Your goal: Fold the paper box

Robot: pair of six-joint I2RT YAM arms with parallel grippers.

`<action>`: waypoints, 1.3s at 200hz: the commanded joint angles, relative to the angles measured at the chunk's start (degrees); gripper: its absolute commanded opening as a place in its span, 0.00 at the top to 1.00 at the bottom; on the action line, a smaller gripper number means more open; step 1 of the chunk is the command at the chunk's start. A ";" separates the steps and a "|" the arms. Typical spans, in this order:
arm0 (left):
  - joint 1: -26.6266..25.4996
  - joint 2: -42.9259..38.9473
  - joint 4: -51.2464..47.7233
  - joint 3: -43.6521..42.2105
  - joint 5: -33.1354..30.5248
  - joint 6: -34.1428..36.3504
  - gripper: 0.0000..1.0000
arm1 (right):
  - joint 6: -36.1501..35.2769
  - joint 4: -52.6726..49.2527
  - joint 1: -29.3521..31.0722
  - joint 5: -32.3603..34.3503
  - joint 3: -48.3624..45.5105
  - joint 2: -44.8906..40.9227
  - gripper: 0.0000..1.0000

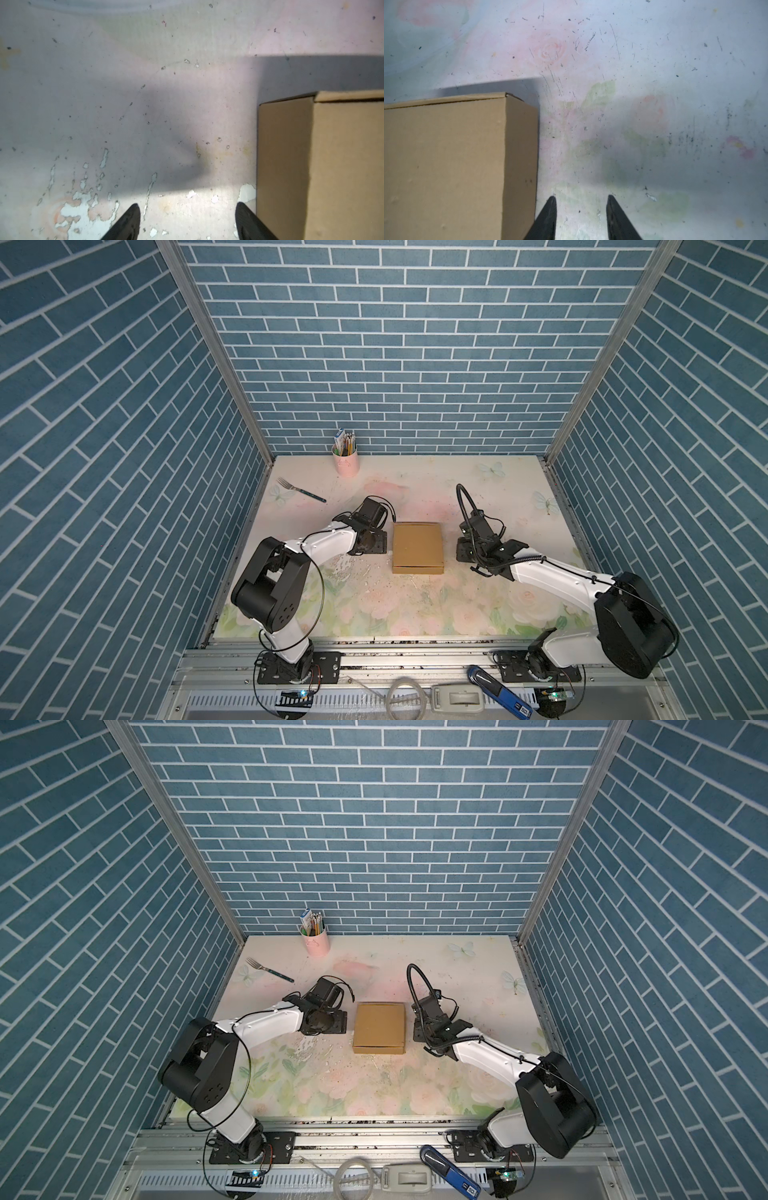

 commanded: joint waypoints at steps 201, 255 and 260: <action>-2.02 15.66 13.60 7.55 13.47 -7.97 0.26 | 15.43 34.32 -2.08 -28.56 3.33 23.51 0.56; -1.15 14.62 12.35 7.37 11.99 -7.74 0.26 | 15.30 27.90 -2.88 -22.00 3.04 21.17 0.55; -0.72 14.34 11.96 7.10 11.87 -7.46 0.26 | 14.31 25.74 -3.24 -20.83 3.31 20.63 0.55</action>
